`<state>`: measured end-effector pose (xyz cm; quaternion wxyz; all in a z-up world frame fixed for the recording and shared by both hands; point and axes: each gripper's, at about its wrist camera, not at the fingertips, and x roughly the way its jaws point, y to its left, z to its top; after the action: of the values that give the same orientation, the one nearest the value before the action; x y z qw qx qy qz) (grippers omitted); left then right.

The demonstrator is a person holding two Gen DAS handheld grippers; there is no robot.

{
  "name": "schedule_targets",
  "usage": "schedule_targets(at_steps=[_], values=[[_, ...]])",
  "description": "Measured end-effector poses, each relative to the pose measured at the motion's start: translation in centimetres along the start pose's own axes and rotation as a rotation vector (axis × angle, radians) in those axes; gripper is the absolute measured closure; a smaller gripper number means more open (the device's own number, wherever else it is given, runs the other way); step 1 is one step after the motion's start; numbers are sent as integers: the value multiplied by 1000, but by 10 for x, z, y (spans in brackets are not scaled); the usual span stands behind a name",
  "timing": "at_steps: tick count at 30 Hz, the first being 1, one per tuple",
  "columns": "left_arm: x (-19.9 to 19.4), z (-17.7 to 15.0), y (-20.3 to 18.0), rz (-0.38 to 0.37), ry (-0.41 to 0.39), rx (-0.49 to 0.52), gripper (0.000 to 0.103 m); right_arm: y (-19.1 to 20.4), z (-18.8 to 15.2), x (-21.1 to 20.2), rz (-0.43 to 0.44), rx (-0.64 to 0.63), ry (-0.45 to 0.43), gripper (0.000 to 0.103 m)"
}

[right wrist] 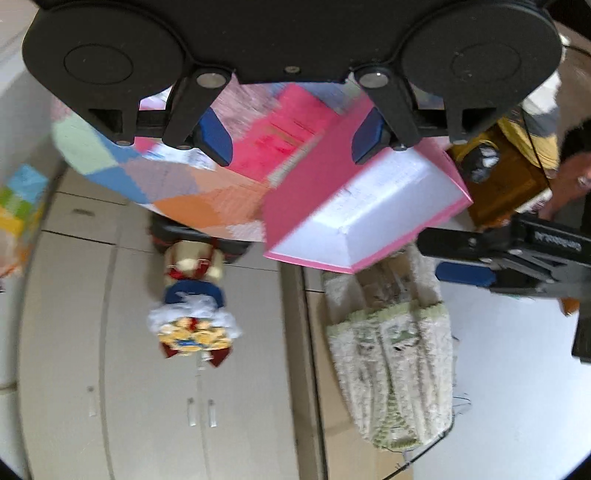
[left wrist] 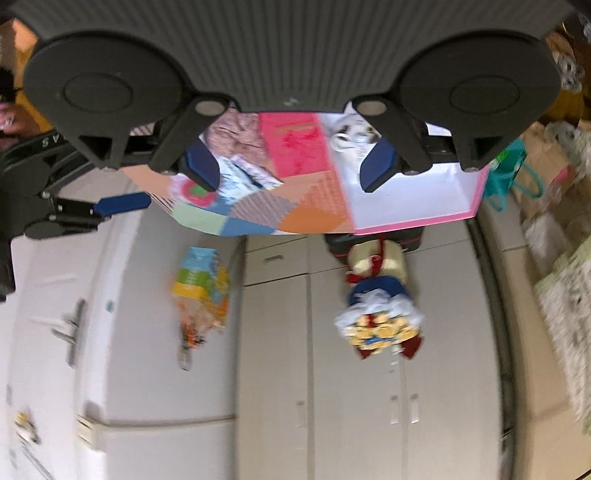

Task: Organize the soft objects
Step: 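Move the left tool back over the pink floral cloth on the table, then grasp the pink floral cloth with the left tool while the right tool grasps the white tissue pack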

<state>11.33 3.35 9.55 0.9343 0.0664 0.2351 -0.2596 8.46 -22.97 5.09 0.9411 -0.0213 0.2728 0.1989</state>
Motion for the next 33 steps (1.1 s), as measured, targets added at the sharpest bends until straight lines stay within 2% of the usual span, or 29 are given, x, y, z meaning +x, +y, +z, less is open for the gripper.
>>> schedule_targets(at_steps=[6,10,13,15,19,22,28,30,32,33], values=[[29,-25,-47,-57,42,82,20,-19,-39,1,-73,11,38,25],[60,-45,-65,-87,84,78,20,-21,-64,24,-140,-26,66,25],[88,-56,-70,-116,110,35,20,-22,-80,48,-202,-76,72,25],[105,-61,-71,-107,117,3,20,-24,-88,65,-229,-101,78,25],[136,-65,-74,-30,97,-16,21,-27,-101,94,-265,-130,57,25],[159,-66,-70,-1,101,-49,24,-36,-102,108,-270,-65,33,26],[201,-72,-58,-28,153,-133,28,-42,-102,113,-307,7,-14,27],[210,-78,-58,-33,175,-151,30,-39,-104,113,-311,1,-20,31],[218,-84,-59,-20,201,-164,31,-34,-106,112,-311,-8,-25,42],[221,-87,-60,-15,210,-168,31,-31,-108,112,-308,-10,-27,43]])
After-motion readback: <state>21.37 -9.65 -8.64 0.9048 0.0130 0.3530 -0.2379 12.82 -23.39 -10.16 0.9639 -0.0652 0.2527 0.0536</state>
